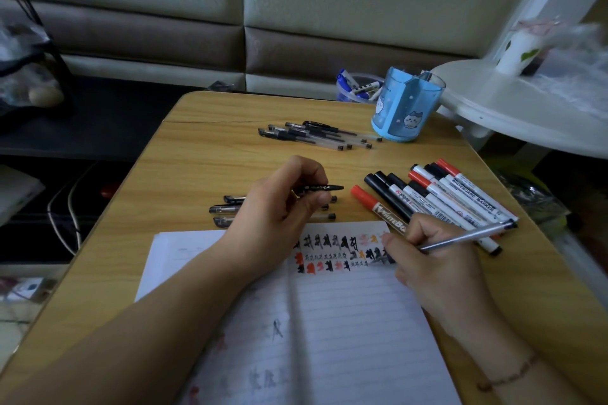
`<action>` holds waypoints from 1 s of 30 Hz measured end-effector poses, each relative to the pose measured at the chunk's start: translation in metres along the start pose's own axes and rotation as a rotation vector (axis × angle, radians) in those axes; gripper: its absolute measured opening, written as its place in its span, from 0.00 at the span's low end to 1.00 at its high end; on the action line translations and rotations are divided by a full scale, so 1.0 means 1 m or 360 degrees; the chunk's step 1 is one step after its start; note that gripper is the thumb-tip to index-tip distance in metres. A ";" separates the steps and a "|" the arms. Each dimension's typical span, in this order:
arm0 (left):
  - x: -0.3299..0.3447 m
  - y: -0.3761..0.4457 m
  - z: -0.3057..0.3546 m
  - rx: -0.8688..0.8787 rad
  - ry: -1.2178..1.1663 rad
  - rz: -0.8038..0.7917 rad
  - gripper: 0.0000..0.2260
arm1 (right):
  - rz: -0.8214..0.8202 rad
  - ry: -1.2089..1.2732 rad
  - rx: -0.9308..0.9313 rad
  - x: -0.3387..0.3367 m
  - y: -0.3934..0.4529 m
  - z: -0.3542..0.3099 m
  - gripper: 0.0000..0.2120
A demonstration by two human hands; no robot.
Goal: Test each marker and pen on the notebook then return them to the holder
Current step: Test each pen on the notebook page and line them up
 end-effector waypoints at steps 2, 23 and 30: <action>0.000 0.000 0.001 0.0000 -0.0002 -0.0016 0.04 | 0.0029 0.0170 -0.0036 0.002 -0.001 -0.008 0.13; 0.003 -0.003 0.010 0.0022 0.0008 -0.0209 0.07 | -0.0220 0.0697 0.0152 -0.001 0.002 -0.023 0.20; 0.008 -0.005 0.017 0.0099 0.0012 -0.0269 0.06 | -0.0165 0.0701 0.0102 -0.003 0.002 -0.025 0.18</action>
Point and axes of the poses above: each hand's wrist, its own y-axis towards the middle knuckle, its own x-axis out of the palm, z = x × y, the point moved 1 cm from there along y, towards the middle knuckle, and after that the axes turned 12 degrees about -x, right-handed, at the moved point
